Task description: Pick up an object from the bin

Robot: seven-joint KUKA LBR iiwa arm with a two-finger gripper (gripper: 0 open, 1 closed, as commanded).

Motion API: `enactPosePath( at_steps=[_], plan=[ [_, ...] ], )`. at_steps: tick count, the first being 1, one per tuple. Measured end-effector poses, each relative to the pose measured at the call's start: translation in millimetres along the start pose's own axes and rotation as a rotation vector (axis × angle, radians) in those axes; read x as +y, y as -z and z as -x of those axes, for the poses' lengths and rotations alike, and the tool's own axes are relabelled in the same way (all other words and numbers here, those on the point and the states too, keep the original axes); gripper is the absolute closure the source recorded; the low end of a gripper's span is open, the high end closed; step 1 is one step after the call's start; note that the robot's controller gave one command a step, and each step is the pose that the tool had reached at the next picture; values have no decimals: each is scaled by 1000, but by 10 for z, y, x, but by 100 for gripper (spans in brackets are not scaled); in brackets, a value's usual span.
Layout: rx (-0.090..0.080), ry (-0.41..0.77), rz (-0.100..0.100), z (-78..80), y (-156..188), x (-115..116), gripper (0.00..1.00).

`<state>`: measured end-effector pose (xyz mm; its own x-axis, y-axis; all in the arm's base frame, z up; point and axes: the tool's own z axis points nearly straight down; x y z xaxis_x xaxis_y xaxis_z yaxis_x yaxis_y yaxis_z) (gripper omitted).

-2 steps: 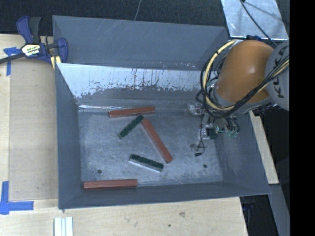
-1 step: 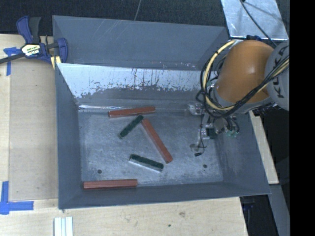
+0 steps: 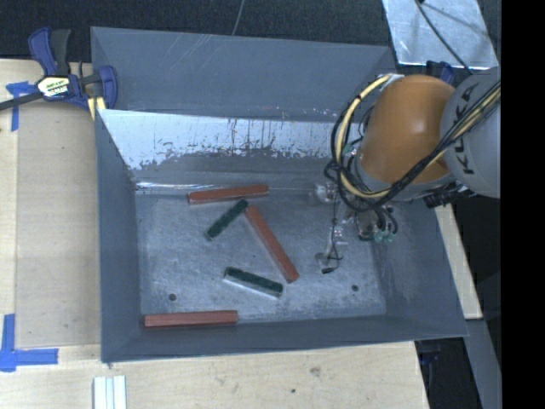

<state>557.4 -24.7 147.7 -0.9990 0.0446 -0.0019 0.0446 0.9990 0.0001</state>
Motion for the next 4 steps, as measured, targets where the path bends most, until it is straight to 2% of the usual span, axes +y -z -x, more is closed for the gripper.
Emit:
enactPosePath(
  at_steps=[1, 2, 3, 4],
  plan=[
    [2, 262, 3, -238, -354, 466, 0],
    [1, -2, 0, -704, -230, 513, 0],
    [-1, 146, 0, -596, -356, 1179, 0],
    [1, 264, 0, -715, -481, 569, 100]
  ],
)
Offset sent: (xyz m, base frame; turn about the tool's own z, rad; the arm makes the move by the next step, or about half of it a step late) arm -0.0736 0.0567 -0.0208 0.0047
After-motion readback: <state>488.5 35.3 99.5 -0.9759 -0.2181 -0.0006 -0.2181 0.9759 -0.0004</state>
